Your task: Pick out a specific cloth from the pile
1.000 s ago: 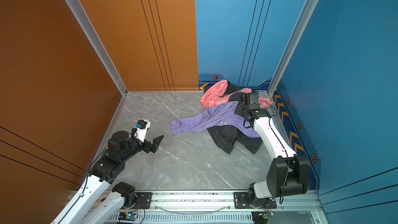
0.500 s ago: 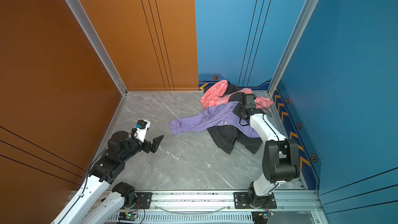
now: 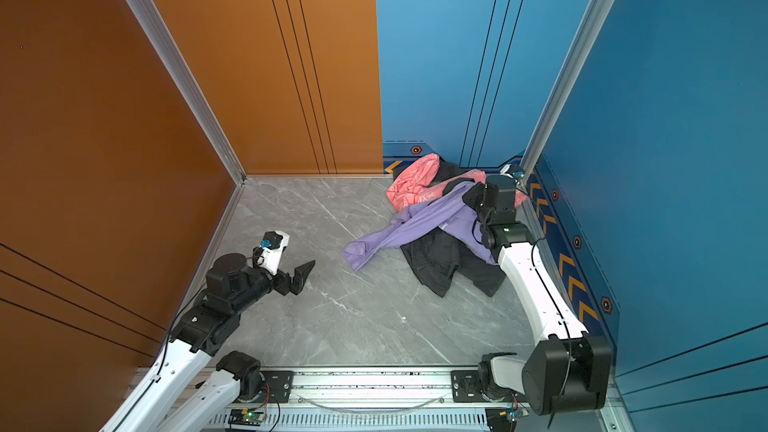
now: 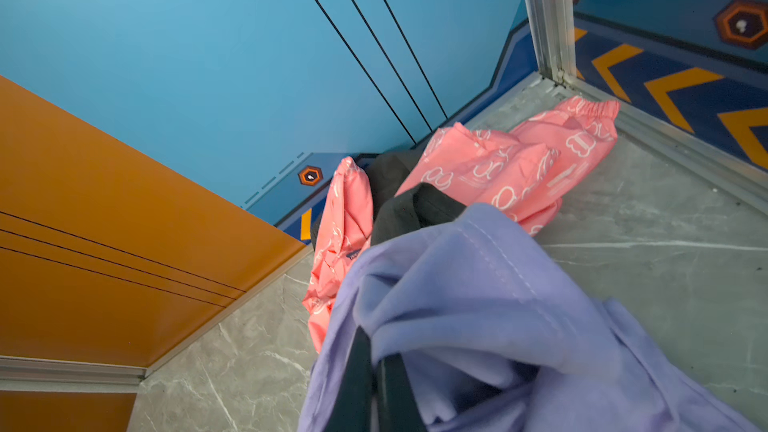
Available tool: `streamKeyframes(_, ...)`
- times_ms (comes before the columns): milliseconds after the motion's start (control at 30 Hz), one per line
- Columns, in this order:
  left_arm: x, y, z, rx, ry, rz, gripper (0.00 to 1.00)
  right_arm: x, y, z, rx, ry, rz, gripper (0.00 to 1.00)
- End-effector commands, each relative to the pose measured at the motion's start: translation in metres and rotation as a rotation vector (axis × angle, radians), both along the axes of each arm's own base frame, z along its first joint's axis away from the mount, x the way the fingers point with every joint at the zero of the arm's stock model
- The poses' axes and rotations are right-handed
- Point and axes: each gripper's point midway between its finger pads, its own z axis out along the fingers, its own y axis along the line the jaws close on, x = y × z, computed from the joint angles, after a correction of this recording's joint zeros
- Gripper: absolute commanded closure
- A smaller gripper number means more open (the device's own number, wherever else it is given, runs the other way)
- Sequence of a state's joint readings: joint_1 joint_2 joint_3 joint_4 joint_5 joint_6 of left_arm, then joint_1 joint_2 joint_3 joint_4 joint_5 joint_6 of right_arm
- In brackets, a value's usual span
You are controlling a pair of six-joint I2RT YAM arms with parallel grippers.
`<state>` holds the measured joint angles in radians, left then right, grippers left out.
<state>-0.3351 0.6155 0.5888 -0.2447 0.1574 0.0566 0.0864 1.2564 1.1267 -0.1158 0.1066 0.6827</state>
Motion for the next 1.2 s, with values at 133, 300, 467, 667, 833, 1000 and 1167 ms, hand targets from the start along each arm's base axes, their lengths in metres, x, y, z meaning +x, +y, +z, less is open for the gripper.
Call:
streamKeyframes(133, -0.001, 0.001, -0.005, 0.014, -0.004, 0.006, 0.02, -0.010, 0.015, 0.137, -0.056, -0.341, 0.018, 1.00)
streamKeyframes(300, -0.002, 0.001, -0.005, 0.014, -0.006, 0.004, 0.02, -0.007, 0.063, 0.192, -0.099, -0.437, 0.150, 1.00)
streamKeyframes(467, -0.002, 0.001, -0.005, 0.014, -0.006, 0.006, 0.02, -0.007, 0.134, 0.234, -0.163, -0.506, 0.323, 1.00)
streamKeyframes(667, -0.002, 0.002, -0.005, 0.015, -0.008, 0.010, 0.02, -0.012, 0.233, 0.266, -0.230, -0.549, 0.558, 1.00)
streamKeyframes(833, -0.002, 0.002, -0.004, 0.018, -0.011, 0.013, 0.02, -0.018, 0.301, 0.279, -0.225, -0.584, 0.702, 1.00)
streamKeyframes(1000, -0.001, 0.003, -0.004, 0.020, -0.013, 0.018, 0.02, -0.026, 0.346, 0.284, -0.172, -0.639, 0.766, 1.00)
streamKeyframes(1167, -0.001, 0.004, -0.004, 0.022, -0.017, 0.021, 0.02, -0.013, 0.386, 0.238, -0.127, -0.537, 0.851, 1.00)
